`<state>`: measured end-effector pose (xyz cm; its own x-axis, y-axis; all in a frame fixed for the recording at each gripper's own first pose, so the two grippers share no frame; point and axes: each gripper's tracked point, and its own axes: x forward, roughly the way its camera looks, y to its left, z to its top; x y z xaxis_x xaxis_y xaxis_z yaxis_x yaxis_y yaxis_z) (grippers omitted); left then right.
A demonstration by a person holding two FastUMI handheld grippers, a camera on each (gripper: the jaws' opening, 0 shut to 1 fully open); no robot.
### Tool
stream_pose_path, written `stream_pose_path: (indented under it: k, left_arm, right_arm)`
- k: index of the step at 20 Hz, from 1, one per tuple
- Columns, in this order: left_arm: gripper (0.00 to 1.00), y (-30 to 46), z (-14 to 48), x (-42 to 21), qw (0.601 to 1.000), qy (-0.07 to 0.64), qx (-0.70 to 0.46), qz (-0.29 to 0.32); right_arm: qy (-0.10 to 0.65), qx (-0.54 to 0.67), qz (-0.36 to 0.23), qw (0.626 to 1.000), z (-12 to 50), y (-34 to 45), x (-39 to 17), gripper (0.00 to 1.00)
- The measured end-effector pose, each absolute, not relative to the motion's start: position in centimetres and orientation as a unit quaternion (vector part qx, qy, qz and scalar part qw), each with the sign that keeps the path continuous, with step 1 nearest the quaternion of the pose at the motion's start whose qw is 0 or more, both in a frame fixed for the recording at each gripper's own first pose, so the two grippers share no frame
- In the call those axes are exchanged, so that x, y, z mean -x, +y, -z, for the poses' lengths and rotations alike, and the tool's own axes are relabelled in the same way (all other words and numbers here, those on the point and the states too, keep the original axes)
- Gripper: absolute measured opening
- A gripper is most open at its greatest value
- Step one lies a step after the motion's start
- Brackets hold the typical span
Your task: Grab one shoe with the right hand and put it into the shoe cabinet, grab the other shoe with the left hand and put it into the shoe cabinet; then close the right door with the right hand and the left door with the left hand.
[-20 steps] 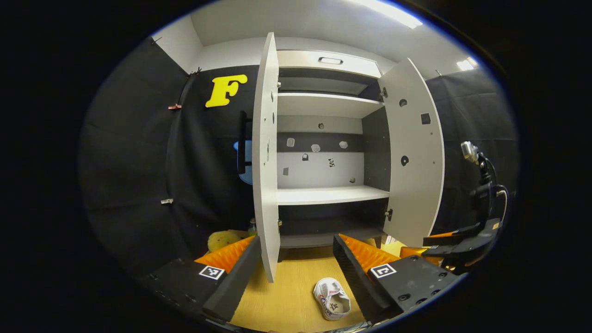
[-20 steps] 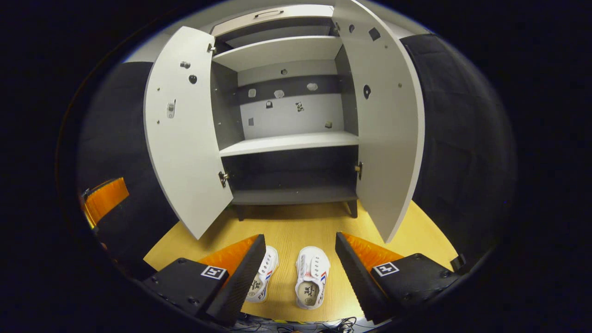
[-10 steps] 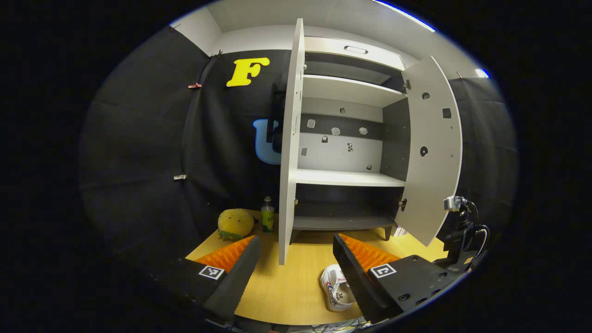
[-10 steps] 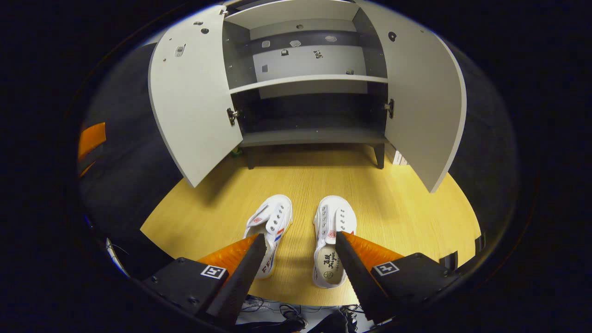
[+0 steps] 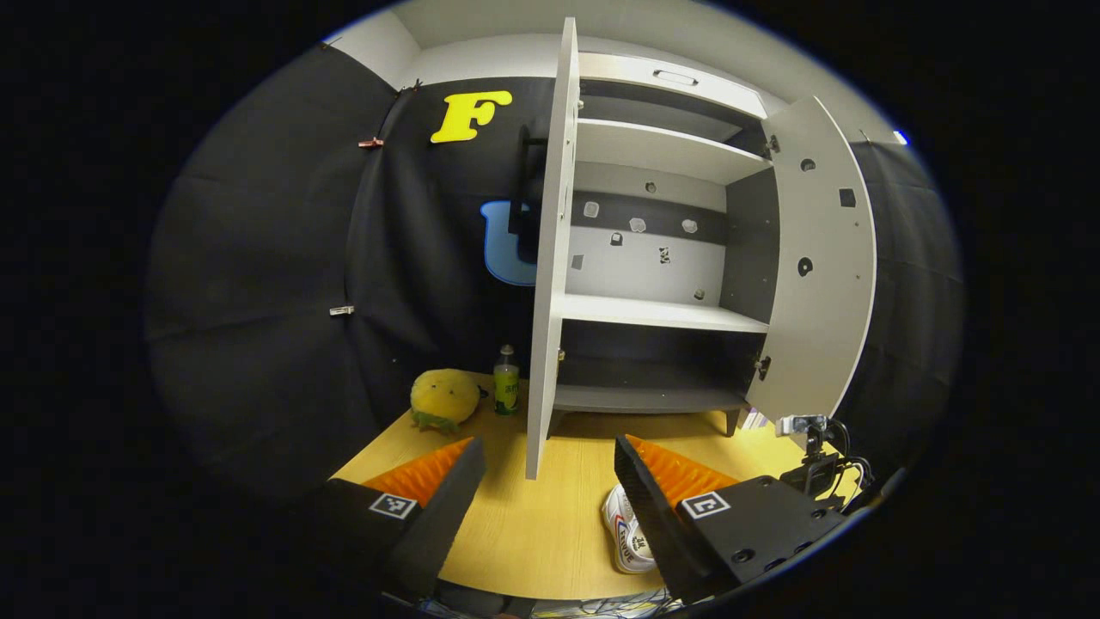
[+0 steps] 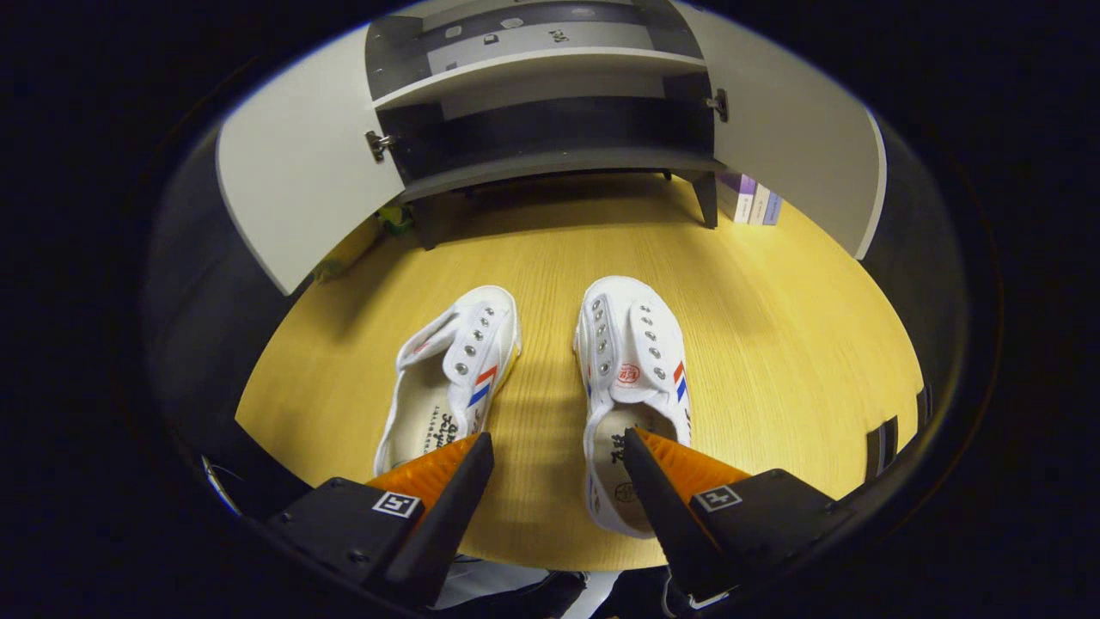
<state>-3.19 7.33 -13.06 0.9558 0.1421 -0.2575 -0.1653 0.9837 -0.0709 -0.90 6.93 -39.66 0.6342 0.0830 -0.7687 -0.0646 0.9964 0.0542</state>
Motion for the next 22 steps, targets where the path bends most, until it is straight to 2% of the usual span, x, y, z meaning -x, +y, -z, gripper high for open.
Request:
stream_pose_path:
  k: [8, 9, 10, 12, 13, 14, 15, 17, 18, 19, 21, 22]
  left_arm:
    - [0.95, 7.3, 14.4, 3.2, 0.985, 0.147, 0.044, -0.081]
    - [0.95, 7.3, 14.5, 3.1, 0.985, 0.147, 0.045, -0.081]
    - [0.95, 7.2, 14.4, 3.0, 0.985, 0.148, 0.045, -0.08]
    - [0.95, 7.2, 14.6, 3.1, 0.985, 0.15, 0.044, -0.08]
    - [0.95, 7.2, 14.7, 3.0, 0.984, 0.151, 0.043, -0.079]
    - [0.95, 7.1, 14.6, 3.0, 0.985, 0.151, 0.041, -0.079]
    - [0.95, 7.1, 14.6, 3.0, 0.985, 0.151, 0.041, -0.078]
    - [0.95, 6.8, 14.5, 3.0, 0.985, 0.149, 0.041, -0.075]
    - [0.95, 6.6, 14.4, 3.1, 0.985, 0.149, 0.041, -0.074]
    - [0.95, 6.4, 14.5, 3.1, 0.985, 0.149, 0.041, -0.072]
    - [0.95, 6.1, 14.5, 3.4, 0.985, 0.15, 0.039, -0.07]
    - [0.95, 5.9, 14.5, 3.5, 0.985, 0.151, 0.038, -0.068]
  right_arm:
    - [0.412, -0.012, -0.015, 0.911, 41.7, 6.4, -2.6, 0.94]
    - [0.412, -0.014, -0.011, 0.911, 41.9, 6.4, -2.9, 0.86]
    - [0.409, -0.011, -0.005, 0.913, 41.9, 6.1, -3.4, 0.83]
    - [0.406, -0.002, 0.007, 0.914, 42.1, 5.3, -4.0, 0.64]
    - [0.404, 0.003, 0.018, 0.914, 42.3, 4.7, -4.4, 0.39]
    - [0.404, -0.004, 0.02, 0.914, 42.2, 4.7, -4.4, 0.32]
    - [0.407, -0.008, 0.022, 0.913, 42.1, 4.7, -4.4, 0.29]
    - [0.41, -0.014, 0.011, 0.912, 42.2, 5.3, -4.6, 0.29]
    - [0.412, -0.017, 0.007, 0.911, 42.3, 5.4, -4.3, 0.11]
    - [0.411, -0.018, 0.006, 0.911, 42.4, 5.3, -4.7, 0.12]
    - [0.414, -0.027, 0.002, 0.91, 42.4, 5.4, -4.8, 0.05]
    - [0.418, -0.032, 0.0, 0.908, 42.3, 5.4, -4.8, 0.05]
